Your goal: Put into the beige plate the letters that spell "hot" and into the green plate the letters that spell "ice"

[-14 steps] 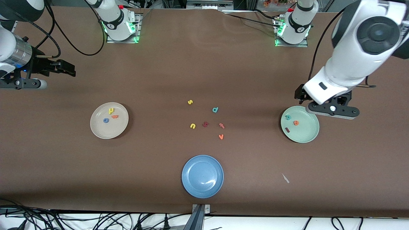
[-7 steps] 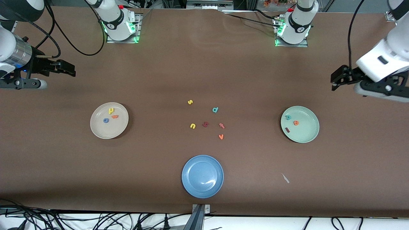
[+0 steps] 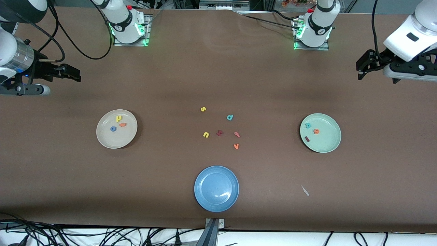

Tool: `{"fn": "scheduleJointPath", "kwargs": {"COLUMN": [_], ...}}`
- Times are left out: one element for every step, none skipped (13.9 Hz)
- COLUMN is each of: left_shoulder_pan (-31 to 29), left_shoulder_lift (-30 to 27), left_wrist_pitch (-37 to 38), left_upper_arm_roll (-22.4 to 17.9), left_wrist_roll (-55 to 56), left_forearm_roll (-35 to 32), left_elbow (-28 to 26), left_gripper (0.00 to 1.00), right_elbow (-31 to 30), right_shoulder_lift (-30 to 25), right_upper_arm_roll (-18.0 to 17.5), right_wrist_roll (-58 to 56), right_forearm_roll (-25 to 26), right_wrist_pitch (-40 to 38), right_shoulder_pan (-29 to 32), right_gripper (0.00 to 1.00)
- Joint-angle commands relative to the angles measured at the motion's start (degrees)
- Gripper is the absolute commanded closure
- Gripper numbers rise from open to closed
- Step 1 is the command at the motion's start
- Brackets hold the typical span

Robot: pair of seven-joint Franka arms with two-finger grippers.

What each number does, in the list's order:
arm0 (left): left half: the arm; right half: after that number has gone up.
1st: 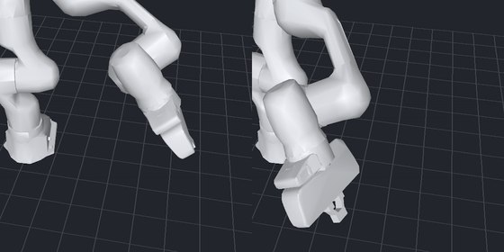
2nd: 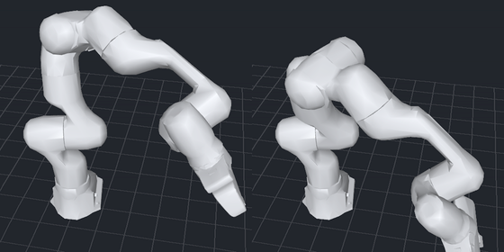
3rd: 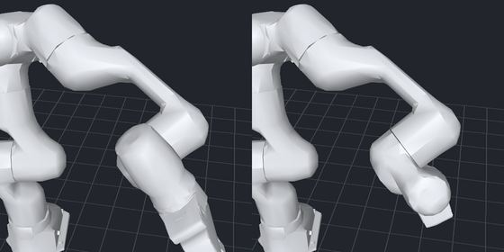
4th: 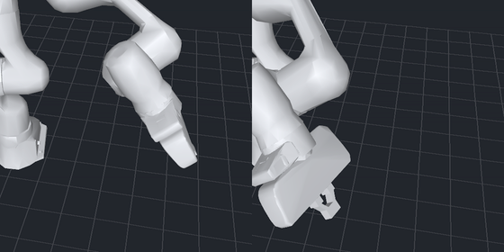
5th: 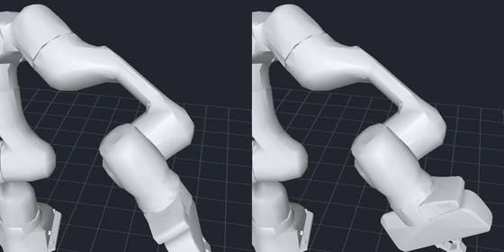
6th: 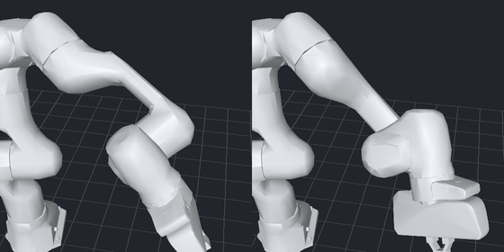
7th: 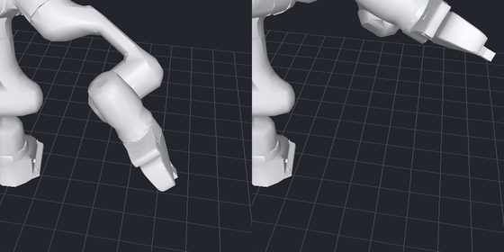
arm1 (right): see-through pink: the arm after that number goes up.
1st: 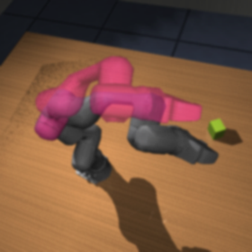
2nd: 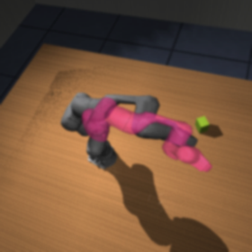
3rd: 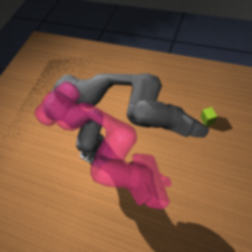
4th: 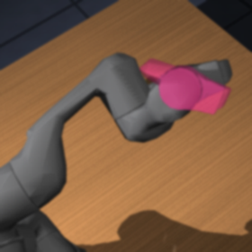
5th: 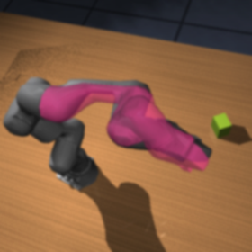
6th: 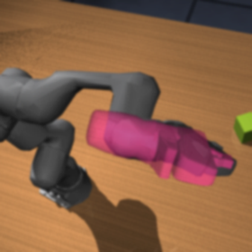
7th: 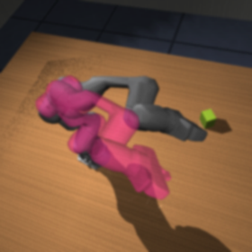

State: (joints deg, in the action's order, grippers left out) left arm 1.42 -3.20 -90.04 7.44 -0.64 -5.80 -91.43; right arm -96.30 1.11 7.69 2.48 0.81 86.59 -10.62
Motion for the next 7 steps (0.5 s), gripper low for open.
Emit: {"fn": "scheduleJointPath", "kwargs": {"left_shoulder_pan": [2.00, 2.01, 2.01, 1.83, 1.31, 0.70, -0.96], "left_shoulder_lift": [0.11, 0.30, 0.39, 0.47, 0.48, 0.56, 0.74], "left_wrist_pitch": [0.13, 0.39, 0.39, 0.74, 2.05, 3.19, 3.47], "left_upper_arm_roll": [-0.76, -0.67, -0.67, -0.76, -0.84, -1.10, -1.37], "left_wrist_roll": [0.82, 0.99, 1.08, 1.08, 1.17, 1.17, 1.78], "left_forearm_roll": [1.59, 1.59, 1.59, 1.59, 1.67, 2.72, 5.86], "left_elbow": [0.45, 0.72, 0.73, 0.73, 0.73, 0.73, 0.73], "left_gripper": [0.00, 0.00, 0.00, 0.00, 0.00, 0.00, 0.00], "right_elbow": [1.55, 1.55, 1.55, 1.55, 1.55, 1.55, 1.55], "right_shoulder_lift": [0.56, 0.56, 0.56, 0.65, 0.57, 0.56, 0.65], "right_upper_arm_roll": [0.31, 0.31, 0.31, 0.31, 0.31, 0.31, 0.31], "right_wrist_roll": [0.69, 0.60, 0.69, 0.60, 0.60, 0.60, 0.60], "right_forearm_roll": [-0.73, -0.73, -0.73, -0.73, -0.73, -0.73, -0.73], "right_wrist_pitch": [-1.34, -1.34, -1.34, -1.34, -1.34, -1.34, -1.34], "right_shoulder_pan": [-0.19, -0.19, -0.19, -0.19, -0.19, -0.19, -0.19], "right_gripper": [0.00, 0.00, 0.00, 0.00, 0.00, 0.00, 0.00]}}
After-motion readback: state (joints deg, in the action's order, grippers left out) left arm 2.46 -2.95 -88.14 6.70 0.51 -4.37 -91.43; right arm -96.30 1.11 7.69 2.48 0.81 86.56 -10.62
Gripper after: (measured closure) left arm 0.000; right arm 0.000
